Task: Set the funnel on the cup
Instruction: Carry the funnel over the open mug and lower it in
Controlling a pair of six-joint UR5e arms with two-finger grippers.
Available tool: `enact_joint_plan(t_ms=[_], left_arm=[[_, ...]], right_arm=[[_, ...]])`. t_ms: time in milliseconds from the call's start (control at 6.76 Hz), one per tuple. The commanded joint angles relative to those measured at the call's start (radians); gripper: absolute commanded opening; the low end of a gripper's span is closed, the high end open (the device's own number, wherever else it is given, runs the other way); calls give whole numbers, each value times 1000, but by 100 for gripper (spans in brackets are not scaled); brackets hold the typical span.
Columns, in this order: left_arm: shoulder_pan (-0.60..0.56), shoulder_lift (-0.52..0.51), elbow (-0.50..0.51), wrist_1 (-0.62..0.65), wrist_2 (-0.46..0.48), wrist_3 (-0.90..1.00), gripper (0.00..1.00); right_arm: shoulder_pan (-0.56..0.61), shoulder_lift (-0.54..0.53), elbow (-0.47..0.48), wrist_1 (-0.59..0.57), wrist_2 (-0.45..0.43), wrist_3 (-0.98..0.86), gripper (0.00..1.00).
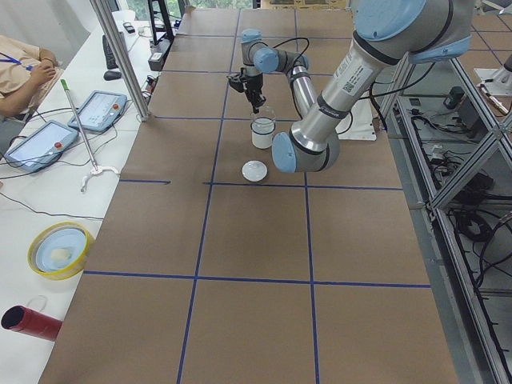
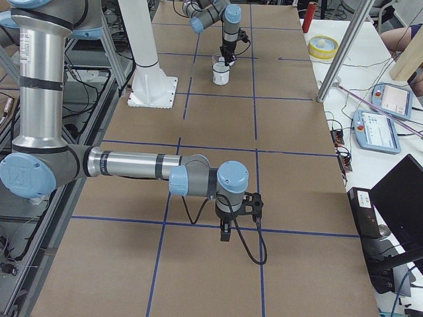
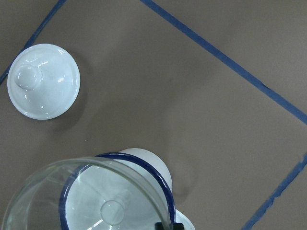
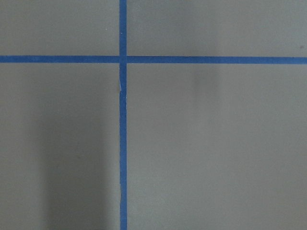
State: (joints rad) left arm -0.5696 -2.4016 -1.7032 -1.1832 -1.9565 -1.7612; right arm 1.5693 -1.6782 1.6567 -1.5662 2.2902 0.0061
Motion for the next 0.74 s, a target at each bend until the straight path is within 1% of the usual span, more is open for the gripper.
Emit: enact_joint_plan(t_ms=[0,592], left_arm=[[11,2,10,-9,4,0,0],[13,4,36,-41,8,25,0]], right_arm=[[0,0,0,0,0,0,100],[0,0,0,0,0,0,100]])
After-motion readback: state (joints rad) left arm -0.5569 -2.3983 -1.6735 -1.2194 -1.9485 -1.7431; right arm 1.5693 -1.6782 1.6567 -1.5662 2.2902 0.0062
